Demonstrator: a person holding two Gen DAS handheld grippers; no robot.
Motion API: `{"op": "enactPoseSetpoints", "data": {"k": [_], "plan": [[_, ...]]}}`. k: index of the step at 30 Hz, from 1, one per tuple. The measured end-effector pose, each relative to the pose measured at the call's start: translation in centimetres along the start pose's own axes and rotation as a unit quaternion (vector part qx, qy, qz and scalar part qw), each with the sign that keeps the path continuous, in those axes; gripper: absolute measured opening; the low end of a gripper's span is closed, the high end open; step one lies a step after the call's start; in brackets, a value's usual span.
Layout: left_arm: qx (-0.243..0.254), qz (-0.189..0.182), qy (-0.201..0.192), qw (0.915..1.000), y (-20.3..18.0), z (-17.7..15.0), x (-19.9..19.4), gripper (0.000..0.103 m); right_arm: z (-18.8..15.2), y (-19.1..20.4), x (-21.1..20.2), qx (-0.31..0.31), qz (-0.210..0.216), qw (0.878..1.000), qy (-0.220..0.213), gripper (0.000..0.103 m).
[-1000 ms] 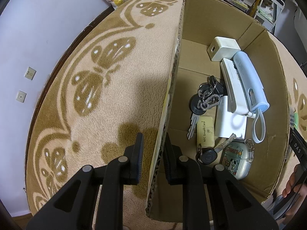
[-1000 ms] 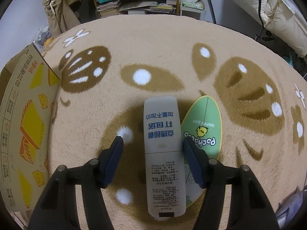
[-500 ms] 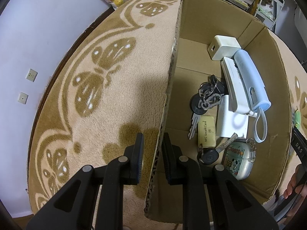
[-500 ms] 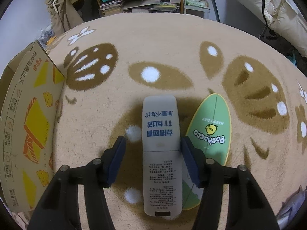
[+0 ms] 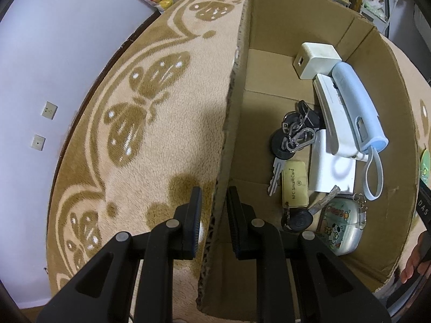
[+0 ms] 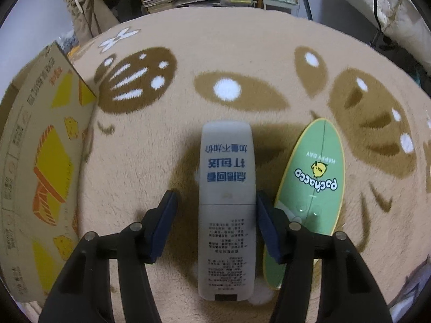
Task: Organize rigid objects
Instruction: 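Grasp the white lotion bottle with the right gripper and lift it, then carry the lotion bottle into the box and open the right gripper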
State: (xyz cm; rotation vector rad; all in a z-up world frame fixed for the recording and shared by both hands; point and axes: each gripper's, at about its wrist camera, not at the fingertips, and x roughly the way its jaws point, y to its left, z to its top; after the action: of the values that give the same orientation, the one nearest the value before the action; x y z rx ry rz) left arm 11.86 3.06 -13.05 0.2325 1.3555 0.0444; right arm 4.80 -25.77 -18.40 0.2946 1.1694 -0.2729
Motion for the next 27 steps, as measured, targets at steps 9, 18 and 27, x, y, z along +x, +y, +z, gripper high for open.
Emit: {"op": "enactPoseSetpoints", "data": {"k": [9,18,27], "plan": [[0.007,0.013,-0.002,0.9999,-0.4,0.0,0.0,0.019,0.4,0.1,-1.4,0.019,0.020,0.999,-0.036,0.044],[0.011,0.019,-0.003,0.9998,-0.4,0.0,-0.1,0.018,2.4,2.8,-6.0,-0.001,0.087,0.990,-0.108,0.044],[0.015,0.023,-0.005,0.9996,-0.9,0.0,-0.3,0.018,3.0,7.0,-11.5,-0.033,0.177,0.966,-0.184,0.044]]}}
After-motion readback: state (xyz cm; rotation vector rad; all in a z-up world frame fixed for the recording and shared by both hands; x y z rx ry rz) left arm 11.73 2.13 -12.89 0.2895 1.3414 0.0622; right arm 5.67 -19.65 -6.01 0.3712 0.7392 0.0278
